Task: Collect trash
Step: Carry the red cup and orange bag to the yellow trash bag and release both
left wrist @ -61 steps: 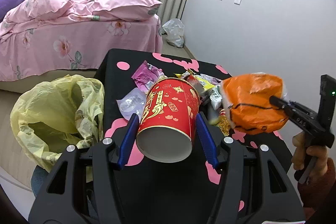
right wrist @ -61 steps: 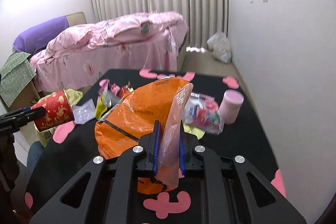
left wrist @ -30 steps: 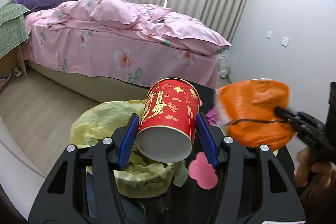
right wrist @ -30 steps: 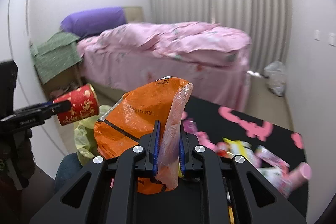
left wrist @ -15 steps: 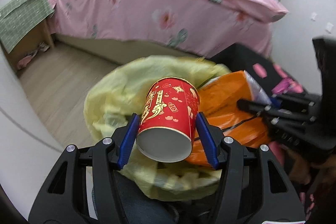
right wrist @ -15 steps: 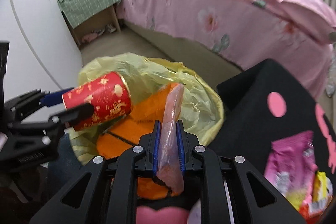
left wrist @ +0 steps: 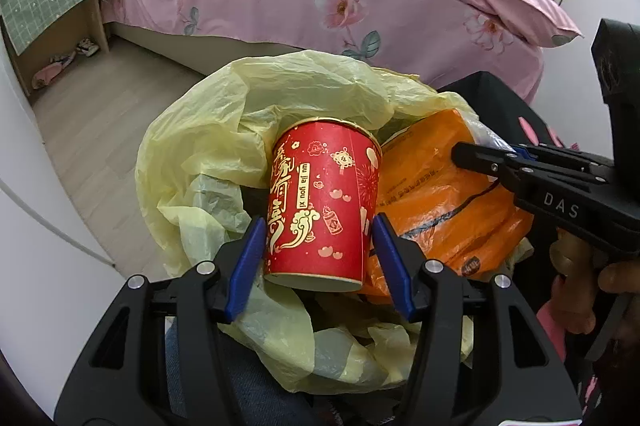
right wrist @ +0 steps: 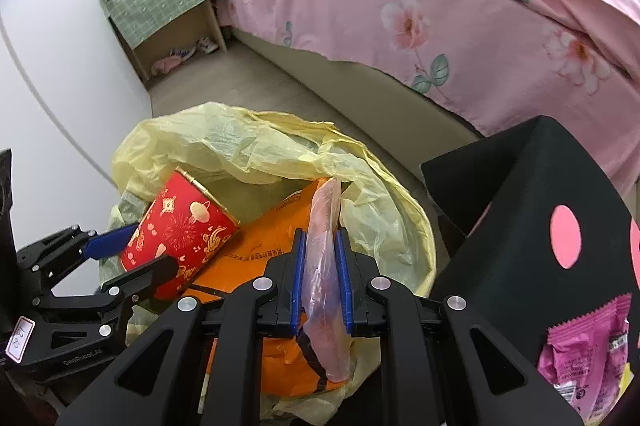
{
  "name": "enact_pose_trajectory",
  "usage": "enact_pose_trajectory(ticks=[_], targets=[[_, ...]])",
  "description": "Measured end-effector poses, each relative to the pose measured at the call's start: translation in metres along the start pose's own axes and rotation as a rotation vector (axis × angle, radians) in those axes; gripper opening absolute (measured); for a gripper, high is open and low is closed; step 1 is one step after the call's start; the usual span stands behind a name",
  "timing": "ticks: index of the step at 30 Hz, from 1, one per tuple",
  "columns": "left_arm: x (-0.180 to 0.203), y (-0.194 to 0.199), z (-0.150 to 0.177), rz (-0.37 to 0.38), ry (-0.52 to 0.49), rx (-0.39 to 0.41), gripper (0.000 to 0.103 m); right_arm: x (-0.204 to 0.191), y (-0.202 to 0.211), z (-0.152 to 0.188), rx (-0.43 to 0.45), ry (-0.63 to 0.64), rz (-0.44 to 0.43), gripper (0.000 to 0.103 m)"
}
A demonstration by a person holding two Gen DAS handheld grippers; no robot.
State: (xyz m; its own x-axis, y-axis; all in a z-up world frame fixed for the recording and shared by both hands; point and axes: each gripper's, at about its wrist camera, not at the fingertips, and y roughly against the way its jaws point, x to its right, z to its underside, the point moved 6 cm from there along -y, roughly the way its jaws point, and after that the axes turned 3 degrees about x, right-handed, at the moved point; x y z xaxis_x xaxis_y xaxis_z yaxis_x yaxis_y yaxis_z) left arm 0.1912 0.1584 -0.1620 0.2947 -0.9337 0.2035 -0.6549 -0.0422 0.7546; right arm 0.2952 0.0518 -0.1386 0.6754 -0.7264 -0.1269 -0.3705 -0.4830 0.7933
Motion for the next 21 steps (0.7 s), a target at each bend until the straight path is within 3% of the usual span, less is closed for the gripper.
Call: enact_pose_trajectory(ticks=[6,7,9,10,14,18,21], targets=[[0.004,0.012,-0.004,0.06,0.021,0.017,0.053,0.006,0.014,0.001,0.028,-0.048,-0.032,0.016],[0.005,0.015,-0.005,0.073,0.029,0.02,0.053,0.007,0.017,0.001,0.033,-0.061,-0.037,0.02],[0.005,0.024,-0.01,0.083,0.045,0.046,0.06,0.009,0.023,0.002,0.049,-0.08,-0.044,0.039],[0.004,0.029,-0.013,0.081,0.052,0.064,0.062,0.01,0.029,0.002,0.068,-0.091,-0.053,0.041],[-0.003,0.05,-0.026,0.057,0.086,0.147,0.069,0.013,0.049,0.004,0.105,-0.101,-0.032,0.042],[-0.001,0.061,-0.031,0.069,0.097,0.162,0.07,0.02,0.08,0.009,0.154,-0.103,0.012,0.042],[0.009,0.07,-0.032,0.088,0.086,0.173,0.07,0.033,0.113,0.016,0.192,-0.092,0.092,0.042]])
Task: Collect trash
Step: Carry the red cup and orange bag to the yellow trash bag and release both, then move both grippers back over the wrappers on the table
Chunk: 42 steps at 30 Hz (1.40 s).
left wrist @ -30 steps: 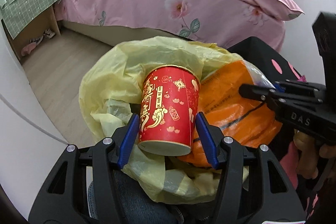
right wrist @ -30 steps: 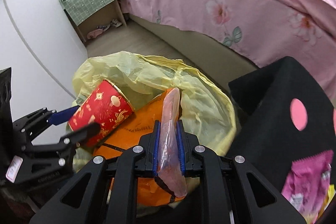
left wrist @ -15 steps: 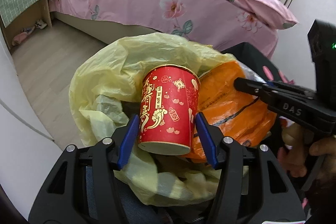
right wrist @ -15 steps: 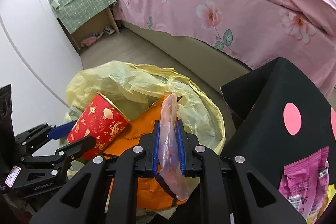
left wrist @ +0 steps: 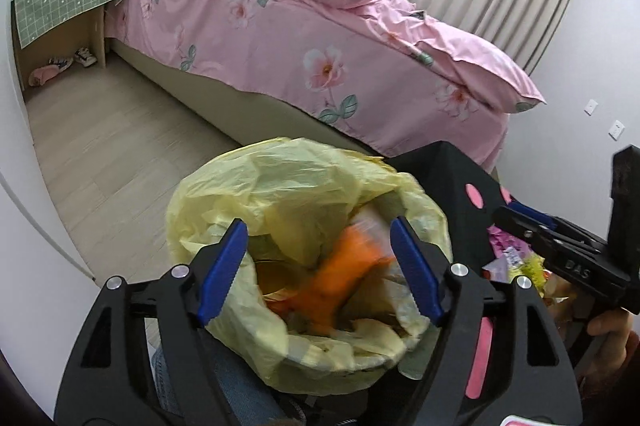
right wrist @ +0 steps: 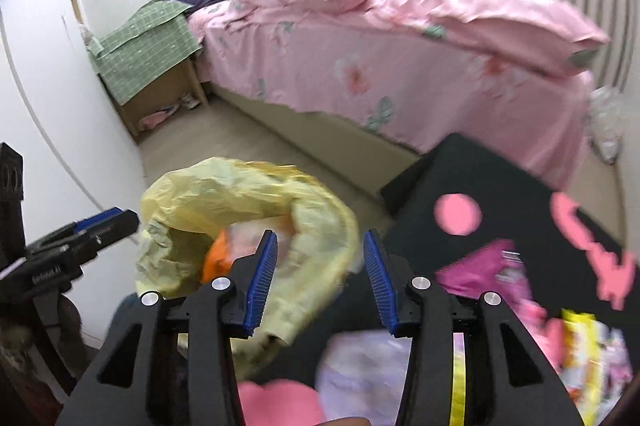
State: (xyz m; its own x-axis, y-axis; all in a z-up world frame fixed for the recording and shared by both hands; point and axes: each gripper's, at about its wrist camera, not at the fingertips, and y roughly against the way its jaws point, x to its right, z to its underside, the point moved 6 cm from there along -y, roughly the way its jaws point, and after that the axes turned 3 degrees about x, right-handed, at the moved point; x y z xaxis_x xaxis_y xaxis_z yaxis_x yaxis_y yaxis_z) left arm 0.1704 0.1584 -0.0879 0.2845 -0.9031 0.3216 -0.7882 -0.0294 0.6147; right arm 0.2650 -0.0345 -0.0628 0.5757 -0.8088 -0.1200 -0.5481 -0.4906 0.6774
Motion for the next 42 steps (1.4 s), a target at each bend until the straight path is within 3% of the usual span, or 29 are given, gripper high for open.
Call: enact_pose_trajectory(ticks=[7,10,15,20,23,29,31,33,34,36,42], targets=[[0.044,0.013,0.003,0.081,-0.053,0.012,0.073,0.06,0.078,0.022,0.091,-0.039,0.15,0.043],[0.079,0.013,0.013,0.172,-0.114,-0.002,0.08,0.084,0.113,0.039,0.138,-0.056,0.225,0.05],[0.14,-0.007,0.048,0.321,-0.225,-0.164,0.08,0.105,0.158,0.073,0.203,-0.046,0.3,0.057],[0.185,-0.025,0.068,0.324,-0.384,-0.161,0.08,0.123,0.179,0.122,0.139,-0.098,0.304,0.057],[0.197,-0.046,0.067,0.3,-0.427,-0.172,0.075,0.133,0.188,0.147,0.13,-0.117,0.333,0.057],[0.197,-0.083,0.076,0.231,-0.429,-0.29,0.052,0.145,0.187,0.166,0.124,-0.139,0.358,0.057],[0.196,-0.077,0.078,0.224,-0.432,-0.28,0.042,0.144,0.177,0.162,0.117,-0.122,0.376,0.057],[0.195,-0.068,0.086,0.254,-0.418,-0.304,0.023,0.139,0.171,0.156,0.119,-0.101,0.374,0.058],[0.195,-0.063,0.091,0.263,-0.42,-0.313,0.02,0.134,0.166,0.151,0.121,-0.083,0.374,0.057],[0.194,-0.051,0.102,0.271,-0.433,-0.319,0.017,0.122,0.153,0.136,0.125,-0.039,0.382,0.057],[0.182,-0.025,0.114,0.246,-0.421,-0.302,0.017,0.096,0.105,0.099,0.08,0.036,0.279,0.057]])
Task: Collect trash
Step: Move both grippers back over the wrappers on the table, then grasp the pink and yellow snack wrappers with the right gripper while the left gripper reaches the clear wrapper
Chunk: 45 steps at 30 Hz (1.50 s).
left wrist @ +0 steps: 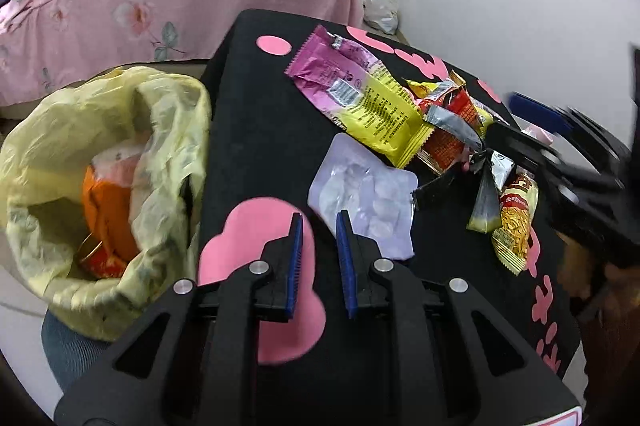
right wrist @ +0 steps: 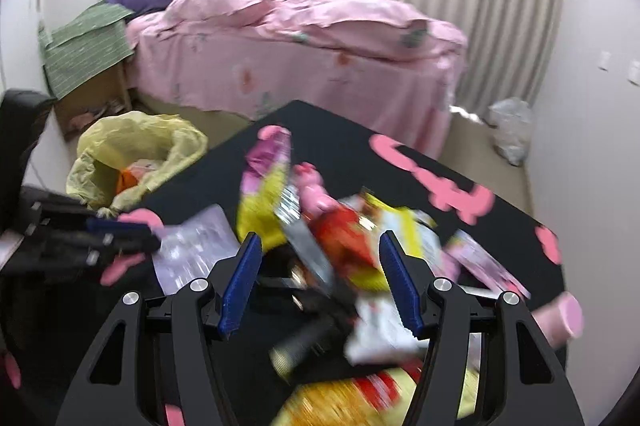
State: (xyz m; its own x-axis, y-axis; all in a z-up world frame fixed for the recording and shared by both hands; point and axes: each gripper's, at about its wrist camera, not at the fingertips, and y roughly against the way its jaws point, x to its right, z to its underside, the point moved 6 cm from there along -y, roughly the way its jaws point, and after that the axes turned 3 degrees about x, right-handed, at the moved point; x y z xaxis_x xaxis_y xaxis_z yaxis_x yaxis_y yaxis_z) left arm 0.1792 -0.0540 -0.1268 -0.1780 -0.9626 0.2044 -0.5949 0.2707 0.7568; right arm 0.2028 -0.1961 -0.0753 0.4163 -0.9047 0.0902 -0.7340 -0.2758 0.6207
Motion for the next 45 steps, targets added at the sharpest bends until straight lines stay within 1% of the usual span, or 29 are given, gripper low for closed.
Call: enact_pose_trajectory(ticks=[2,4,7,8,10,11,12,14,15,17,18,21,23,25,26,27,28,30,33,35,36,38,39,40,42,43,45], targets=[[-0.003,0.007,0.002,0.0,0.007,0.009,0.017,-0.008,-0.017,-0.014,-0.008,0.004,-0.026,0.057],[-0.005,0.012,0.003,0.004,0.014,0.017,0.017,-0.015,-0.03,-0.024,-0.016,0.01,-0.033,0.057],[-0.01,0.019,0.003,0.005,0.02,0.029,0.017,-0.02,-0.053,-0.033,-0.05,0.006,-0.044,0.054],[-0.013,0.022,0.003,0.011,0.024,0.036,0.017,-0.022,-0.057,-0.033,-0.064,0.006,-0.05,0.051],[-0.014,0.025,0.004,0.028,0.032,0.046,0.02,-0.025,-0.068,-0.03,-0.1,0.009,-0.062,0.045],[-0.015,0.028,0.004,0.045,0.035,0.058,0.026,-0.028,-0.071,-0.027,-0.119,0.013,-0.08,0.036],[-0.015,0.03,0.005,0.058,0.033,0.07,0.033,-0.031,-0.073,-0.024,-0.131,0.018,-0.096,0.024],[-0.012,0.033,0.005,0.078,0.016,0.093,0.04,-0.037,-0.071,-0.017,-0.151,0.03,-0.13,0.018],[-0.01,0.033,0.005,0.082,0.004,0.101,0.042,-0.038,-0.067,-0.015,-0.148,0.031,-0.138,0.014],[-0.006,0.035,0.005,0.097,-0.021,0.109,0.045,-0.035,-0.052,-0.012,-0.128,0.015,-0.132,0.007],[-0.003,0.034,0.003,0.108,-0.031,0.112,0.048,-0.032,-0.043,-0.012,-0.114,0.001,-0.129,0.007],[0.009,0.03,0.004,0.145,-0.088,0.095,0.054,-0.016,-0.002,-0.012,-0.035,-0.065,-0.111,0.006],[0.013,0.021,0.005,0.132,-0.12,0.066,0.054,-0.005,0.023,-0.011,0.008,-0.1,-0.096,0.006],[0.011,0.014,0.003,0.107,-0.11,0.055,0.054,0.007,0.043,-0.005,0.035,-0.145,-0.08,0.006],[0.009,0.01,0.001,0.104,-0.091,0.049,0.056,0.014,0.054,0.001,0.045,-0.172,-0.071,0.006],[0.008,0.008,-0.001,0.111,-0.07,0.042,0.061,0.019,0.063,0.009,0.051,-0.191,-0.057,0.006],[0.007,0.004,-0.002,0.122,-0.053,0.028,0.062,0.023,0.069,0.015,0.053,-0.2,-0.042,0.006],[0.011,-0.003,-0.001,0.129,-0.063,-0.004,0.062,0.03,0.079,0.035,0.046,-0.231,-0.016,0.006],[0.032,-0.009,0.003,0.113,-0.159,-0.024,0.062,0.037,0.085,0.067,0.012,-0.298,-0.019,0.006],[0.048,-0.011,0.006,0.123,-0.221,-0.029,0.062,0.042,0.088,0.087,-0.007,-0.326,-0.006,0.006],[0.053,-0.012,0.008,0.131,-0.232,-0.032,0.062,0.044,0.09,0.095,-0.012,-0.34,-0.011,0.006],[0.057,-0.013,0.01,0.144,-0.228,-0.034,0.062,0.044,0.092,0.098,-0.001,-0.342,-0.039,0.007],[0.055,-0.013,0.011,0.141,-0.215,-0.031,0.062,0.044,0.093,0.096,0.01,-0.329,-0.039,0.008],[0.051,-0.012,0.012,0.133,-0.194,-0.026,0.062,0.043,0.093,0.094,0.02,-0.312,-0.031,0.012],[0.04,-0.006,0.011,0.122,-0.137,-0.007,0.062,0.04,0.091,0.083,0.047,-0.25,-0.031,0.051],[0.034,0.0,0.01,0.123,-0.099,0.01,0.062,0.037,0.088,0.077,0.054,-0.225,-0.053,0.051],[0.024,0.01,0.008,0.125,-0.041,0.046,0.062,0.029,0.076,0.063,0.041,-0.154,-0.085,0.051]])
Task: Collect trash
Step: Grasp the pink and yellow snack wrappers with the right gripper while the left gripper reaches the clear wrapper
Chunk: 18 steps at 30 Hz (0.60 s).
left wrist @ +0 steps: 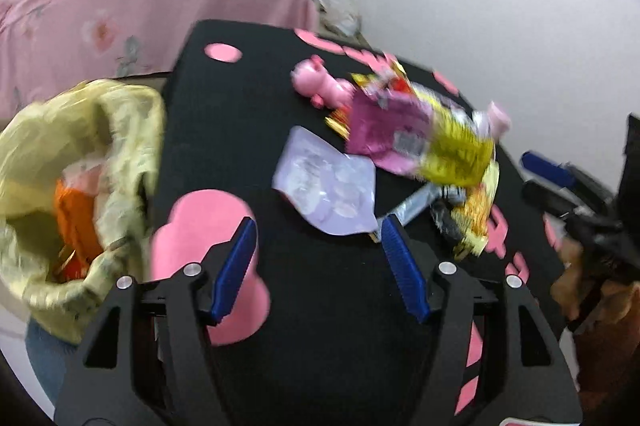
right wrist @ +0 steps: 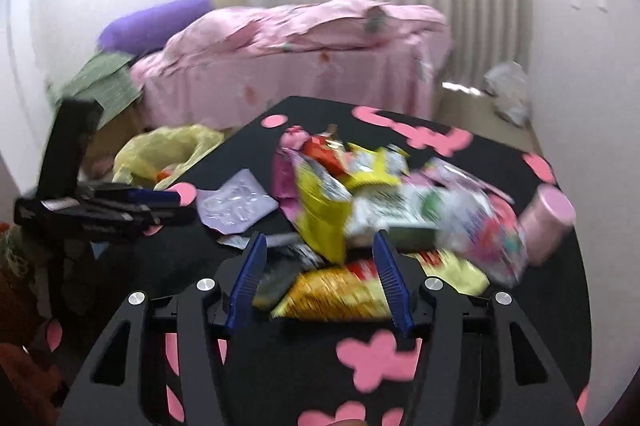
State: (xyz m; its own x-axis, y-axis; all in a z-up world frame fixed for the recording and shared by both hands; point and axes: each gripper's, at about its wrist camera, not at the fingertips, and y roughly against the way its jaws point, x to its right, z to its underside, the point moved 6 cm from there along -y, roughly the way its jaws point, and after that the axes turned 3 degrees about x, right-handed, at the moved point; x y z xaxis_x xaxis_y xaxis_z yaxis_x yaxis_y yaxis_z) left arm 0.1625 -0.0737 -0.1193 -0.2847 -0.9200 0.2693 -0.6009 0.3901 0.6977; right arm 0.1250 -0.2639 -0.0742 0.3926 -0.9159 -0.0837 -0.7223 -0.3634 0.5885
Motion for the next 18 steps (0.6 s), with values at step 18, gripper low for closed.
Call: enact_pose_trajectory(ticks=[18], targets=[[0.013,-0.006,0.002,-0.01,-0.12,-0.036,0.074,0.013,-0.007,-0.02,-0.019,-0.021,0.059,0.02]])
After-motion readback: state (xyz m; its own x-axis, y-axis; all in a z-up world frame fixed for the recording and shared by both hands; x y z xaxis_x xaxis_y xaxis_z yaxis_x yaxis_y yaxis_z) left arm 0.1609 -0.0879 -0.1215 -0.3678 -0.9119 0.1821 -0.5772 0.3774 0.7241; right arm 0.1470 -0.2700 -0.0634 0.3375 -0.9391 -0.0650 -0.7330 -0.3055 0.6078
